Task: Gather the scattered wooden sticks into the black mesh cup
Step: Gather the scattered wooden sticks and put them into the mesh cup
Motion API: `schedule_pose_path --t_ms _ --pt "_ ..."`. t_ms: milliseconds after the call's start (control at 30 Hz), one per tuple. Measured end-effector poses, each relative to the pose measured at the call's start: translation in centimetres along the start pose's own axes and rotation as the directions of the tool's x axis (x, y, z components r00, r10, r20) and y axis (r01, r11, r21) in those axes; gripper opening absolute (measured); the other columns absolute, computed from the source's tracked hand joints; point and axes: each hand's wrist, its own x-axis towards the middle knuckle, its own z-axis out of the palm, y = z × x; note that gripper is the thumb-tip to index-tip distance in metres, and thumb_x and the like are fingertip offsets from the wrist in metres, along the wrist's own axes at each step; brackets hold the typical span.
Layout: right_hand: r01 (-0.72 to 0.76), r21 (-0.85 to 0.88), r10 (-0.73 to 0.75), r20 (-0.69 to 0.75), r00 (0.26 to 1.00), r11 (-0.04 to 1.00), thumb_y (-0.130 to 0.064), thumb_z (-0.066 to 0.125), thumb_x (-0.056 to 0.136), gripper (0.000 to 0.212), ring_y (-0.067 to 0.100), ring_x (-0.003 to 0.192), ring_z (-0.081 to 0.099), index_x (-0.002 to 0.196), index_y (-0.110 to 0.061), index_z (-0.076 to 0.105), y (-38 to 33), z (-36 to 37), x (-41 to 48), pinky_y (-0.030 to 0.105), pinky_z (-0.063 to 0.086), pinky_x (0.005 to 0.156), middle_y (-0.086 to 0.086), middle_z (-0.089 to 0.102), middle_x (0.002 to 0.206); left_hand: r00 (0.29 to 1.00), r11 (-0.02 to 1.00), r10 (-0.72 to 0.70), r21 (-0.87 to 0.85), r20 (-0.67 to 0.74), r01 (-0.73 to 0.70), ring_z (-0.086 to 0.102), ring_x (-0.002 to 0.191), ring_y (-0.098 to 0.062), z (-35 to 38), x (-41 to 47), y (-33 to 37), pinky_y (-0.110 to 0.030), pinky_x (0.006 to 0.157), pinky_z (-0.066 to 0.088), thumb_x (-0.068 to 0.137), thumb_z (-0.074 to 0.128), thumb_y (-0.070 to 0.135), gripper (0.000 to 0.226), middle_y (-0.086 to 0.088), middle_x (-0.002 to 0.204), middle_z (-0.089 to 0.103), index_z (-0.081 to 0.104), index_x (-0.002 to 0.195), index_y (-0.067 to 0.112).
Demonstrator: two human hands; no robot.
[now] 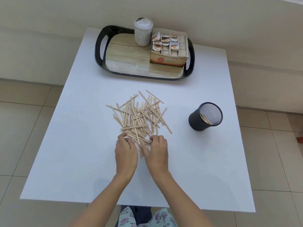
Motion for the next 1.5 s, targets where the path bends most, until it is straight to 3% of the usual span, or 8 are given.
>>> schedule_pose_path --t_ms 100,267,700,967,1100,1233,1367,1500 --pt "0.043 -0.099 -0.042 0.009 0.999 0.994 -0.039 0.069 0.084 0.052 0.022 0.103 0.049 0.121 -0.007 0.054 -0.8 0.5 0.0 0.027 0.043 0.092 0.005 0.053 0.112 1.0 0.997 -0.021 -0.079 -0.008 0.021 0.056 0.093 -0.017 0.0 -0.1 -0.2 -0.022 0.066 0.036 0.099 0.035 0.016 0.018 0.002 0.106 0.061 0.047 0.112 0.02" --pt "0.08 -0.253 -0.073 0.035 0.997 0.964 -0.02 0.056 0.093 0.021 0.022 0.097 0.052 0.109 -0.006 0.057 -2.0 0.9 1.0 0.03 0.045 0.086 0.007 0.056 0.104 0.998 0.996 -0.029 -0.091 -0.052 0.024 0.056 0.083 -0.005 -0.4 -0.1 -0.3 -0.019 0.062 0.036 0.1 0.033 0.016 0.013 0.002 0.106 0.061 0.042 0.105 0.023" --pt "0.024 -0.383 0.044 0.167 0.985 0.923 0.003 0.038 0.095 0.028 0.027 0.105 0.052 0.122 0.0 0.043 -2.6 0.8 2.6 0.029 0.045 0.084 0.016 0.048 0.12 0.996 0.978 -0.082 -0.191 0.032 0.087 0.056 0.102 -0.014 -0.9 0.7 -0.4 -0.025 0.079 0.035 0.102 0.034 0.02 0.016 -0.001 0.117 0.061 0.048 0.109 0.02" --pt "-0.172 -0.056 0.181 0.287 0.941 0.983 0.007 0.033 0.094 0.035 0.033 0.105 0.054 0.128 0.003 0.035 -1.6 -1.2 3.3 0.037 0.046 0.085 0.019 0.052 0.117 0.992 0.962 -0.094 -0.25 0.086 0.113 0.061 0.101 -0.015 -0.6 1.0 0.6 -0.033 0.089 0.048 0.102 0.034 0.022 0.021 0.001 0.112 0.063 0.053 0.109 0.019" --pt "-0.271 0.083 0.216 0.405 0.889 0.959 0.001 0.04 0.091 0.028 0.016 0.069 0.047 0.118 -0.005 0.038 -0.5 -2.0 3.8 0.024 0.035 0.051 0.003 0.049 0.084 0.977 0.944 -0.132 -0.279 0.169 0.176 0.064 0.091 -0.009 -0.4 1.1 0.9 -0.022 0.075 0.047 0.101 0.034 0.019 0.024 0.007 0.104 0.066 0.058 0.1 0.023" --pt "-0.486 0.399 0.251 0.512 0.821 0.777 -0.004 0.037 0.091 0.023 0.019 0.07 0.047 0.102 -0.012 0.056 0.3 -2.2 3.8 0.03 0.04 0.063 0.003 0.052 0.082 0.941 0.926 -0.189 -0.269 0.28 0.266 0.066 0.094 -0.013 -0.2 1.5 1.3 -0.029 0.084 0.05 0.1 0.035 0.017 0.027 0.005 0.105 0.069 0.062 0.104 0.02" --pt "-0.626 0.538 0.273 0.594 0.756 0.564 0.002 0.035 0.079 0.044 0.015 0.048 0.037 0.064 -0.016 0.073 0.2 -2.4 4.3 0.024 0.031 0.047 0.006 0.051 0.061 0.905 0.894 -0.199 -0.31 0.376 0.325 0.068 0.099 -0.022 0.0 2.0 2.3 -0.037 0.093 0.052 0.1 0.034 0.016 0.029 -0.005 0.109 0.07 0.057 0.118 0.011" --pt "-0.673 0.486 0.403 0.551 0.731 0.557 -0.026 0.04 0.089 0.034 0.016 0.047 0.047 0.079 -0.008 0.068 0.0 -2.2 4.7 0.022 0.039 0.045 0.006 0.062 0.067 0.896 0.893 -0.204 -0.299 0.395 0.335 0.068 0.099 -0.023 0.4 2.6 3.0 -0.035 0.089 0.051 0.101 0.032 0.022 0.033 -0.006 0.109 0.071 0.059 0.117 0.011"
